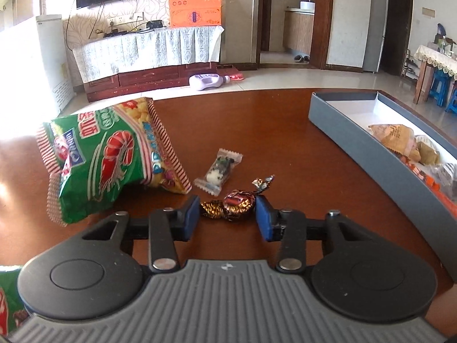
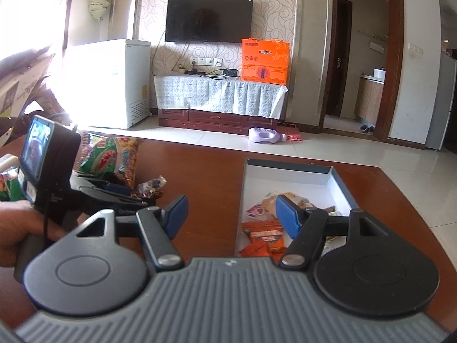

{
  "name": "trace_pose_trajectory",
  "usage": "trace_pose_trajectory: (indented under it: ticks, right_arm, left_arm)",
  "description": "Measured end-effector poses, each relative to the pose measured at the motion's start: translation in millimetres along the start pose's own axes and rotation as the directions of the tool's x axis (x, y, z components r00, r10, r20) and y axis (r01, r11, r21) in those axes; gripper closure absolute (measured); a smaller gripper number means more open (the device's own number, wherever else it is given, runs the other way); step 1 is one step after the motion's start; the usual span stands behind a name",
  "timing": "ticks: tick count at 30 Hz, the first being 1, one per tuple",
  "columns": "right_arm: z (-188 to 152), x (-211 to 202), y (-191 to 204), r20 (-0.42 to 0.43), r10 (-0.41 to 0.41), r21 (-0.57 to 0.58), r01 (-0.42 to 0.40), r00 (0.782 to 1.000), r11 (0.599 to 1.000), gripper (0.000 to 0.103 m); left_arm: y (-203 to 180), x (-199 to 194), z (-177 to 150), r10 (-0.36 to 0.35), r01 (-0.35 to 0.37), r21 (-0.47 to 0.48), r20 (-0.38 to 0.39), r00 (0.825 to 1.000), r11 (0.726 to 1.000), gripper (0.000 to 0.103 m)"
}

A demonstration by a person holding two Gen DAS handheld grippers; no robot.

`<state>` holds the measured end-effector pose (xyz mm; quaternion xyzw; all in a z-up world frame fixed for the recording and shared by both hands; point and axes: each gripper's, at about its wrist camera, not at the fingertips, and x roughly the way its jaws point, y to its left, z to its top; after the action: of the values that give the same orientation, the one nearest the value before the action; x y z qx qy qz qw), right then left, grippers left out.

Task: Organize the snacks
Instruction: 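Grasp brown wrapped candy with left tool while right tool grasps clear-wrapped white candy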

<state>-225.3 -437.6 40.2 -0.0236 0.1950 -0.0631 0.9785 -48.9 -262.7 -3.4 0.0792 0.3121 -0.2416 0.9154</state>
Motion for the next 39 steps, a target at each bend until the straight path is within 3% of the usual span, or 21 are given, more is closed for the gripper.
trace_pose_trajectory:
  ticks: [1,7,11,16,20,26,31,32,34,39]
  right_arm:
    - [1,1,2,0.001,0.013,0.011,-0.013,1.0,1.0,0.034]
    - [6,20,24,-0.043,0.105,0.094,-0.101,0.993,0.99,0.034]
    - [9,45,49,-0.09,0.111,0.065,-0.105,0.99,0.992,0.035]
    - [6,93,67,-0.195,0.122,0.159,-0.091,0.973,0.983,0.038]
    - [6,125,93,-0.236,0.102,0.125,-0.074,0.966,0.989,0.044]
    - [11,163,106,-0.268,0.087,0.155,-0.046,0.959,0.987,0.043]
    - [16,179,118,-0.257,0.037,0.084,-0.016,0.966,0.996,0.044]
    - [17,181,119,-0.253,0.035,0.072,-0.017,0.967,0.997,0.05]
    - [18,181,120,-0.241,0.032,0.052,-0.02,0.97,0.998,0.075]
    - [13,168,120,-0.223,0.02,0.002,-0.02,0.975,1.0,0.08]
  left_arm:
    - [1,-3,-2,-0.003,0.003,-0.001,-0.002,1.0,1.0,0.068]
    - [15,-27,-14,0.046,-0.047,-0.018,-0.035,0.998,0.999,0.069]
    - [25,-34,-20,0.065,-0.066,-0.021,-0.041,0.997,0.998,0.068]
    - [33,-38,-26,0.073,-0.075,-0.036,-0.044,0.996,0.997,0.064]
    - [37,-39,-26,0.061,-0.063,-0.036,-0.044,0.997,0.997,0.061]
    - [49,-39,-27,0.042,-0.043,-0.027,-0.04,0.998,0.999,0.057]
    - [56,-37,-26,0.042,-0.043,-0.033,-0.037,0.998,0.999,0.057]
    - [57,-37,-26,0.041,-0.042,-0.031,-0.036,0.999,0.999,0.056]
    - [58,-38,-27,0.039,-0.04,-0.026,-0.034,0.999,0.999,0.056]
    - [59,-37,-27,0.035,-0.036,-0.025,-0.032,0.999,0.999,0.053]
